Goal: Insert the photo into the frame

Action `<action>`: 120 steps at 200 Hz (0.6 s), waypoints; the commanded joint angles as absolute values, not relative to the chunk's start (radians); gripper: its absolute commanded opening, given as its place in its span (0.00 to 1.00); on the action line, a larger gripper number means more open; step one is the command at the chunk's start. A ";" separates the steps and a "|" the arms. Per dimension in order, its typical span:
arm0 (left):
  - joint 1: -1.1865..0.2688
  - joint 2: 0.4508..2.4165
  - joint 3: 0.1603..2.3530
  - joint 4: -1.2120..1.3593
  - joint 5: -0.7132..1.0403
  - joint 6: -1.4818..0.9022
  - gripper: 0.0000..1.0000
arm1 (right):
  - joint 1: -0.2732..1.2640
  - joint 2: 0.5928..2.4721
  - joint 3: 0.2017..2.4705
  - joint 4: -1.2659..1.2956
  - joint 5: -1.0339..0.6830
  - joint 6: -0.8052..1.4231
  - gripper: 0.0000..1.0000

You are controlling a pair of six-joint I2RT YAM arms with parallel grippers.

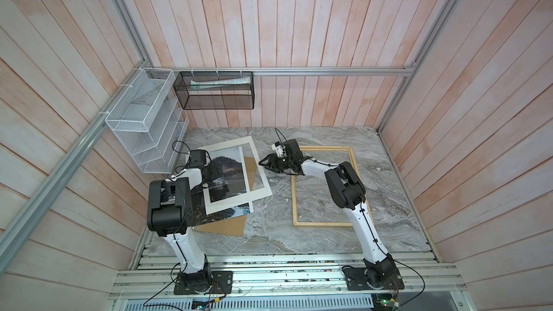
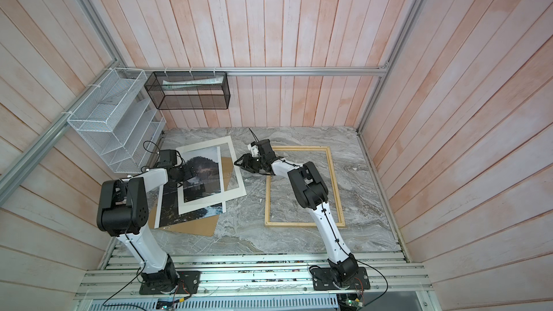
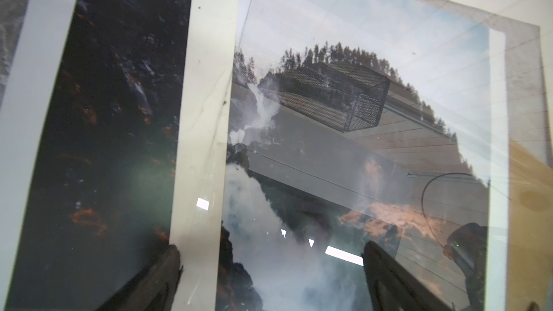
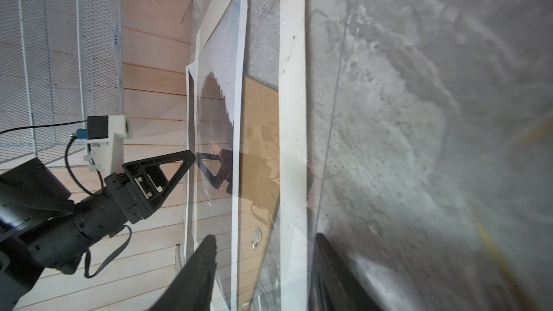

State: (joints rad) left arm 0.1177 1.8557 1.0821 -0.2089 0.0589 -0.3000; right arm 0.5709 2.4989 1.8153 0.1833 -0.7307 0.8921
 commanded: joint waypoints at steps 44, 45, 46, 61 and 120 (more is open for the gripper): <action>0.109 1.865 1.036 -0.287 0.120 -0.308 0.96 | 0.575 2.487 1.799 0.299 -0.845 0.948 0.52; 0.108 1.865 1.036 -0.287 0.120 -0.308 0.96 | 0.575 2.487 1.799 0.299 -0.846 0.948 0.52; 0.109 1.866 1.036 -0.287 0.120 -0.308 0.96 | 0.574 2.486 1.799 0.300 -0.846 0.948 0.52; 0.109 1.864 1.035 -0.288 0.120 -0.308 0.96 | 0.575 2.478 1.792 0.312 -0.856 0.955 0.51; 0.109 1.855 1.031 -0.279 0.132 -0.306 0.95 | 0.579 2.451 1.747 0.371 -0.867 0.989 0.49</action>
State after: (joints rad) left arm 0.1177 1.8492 1.0698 -0.1970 0.0658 -0.2981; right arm 0.5621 2.4985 1.7565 0.3180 -0.8268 0.9733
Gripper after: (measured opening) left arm 0.954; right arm 0.499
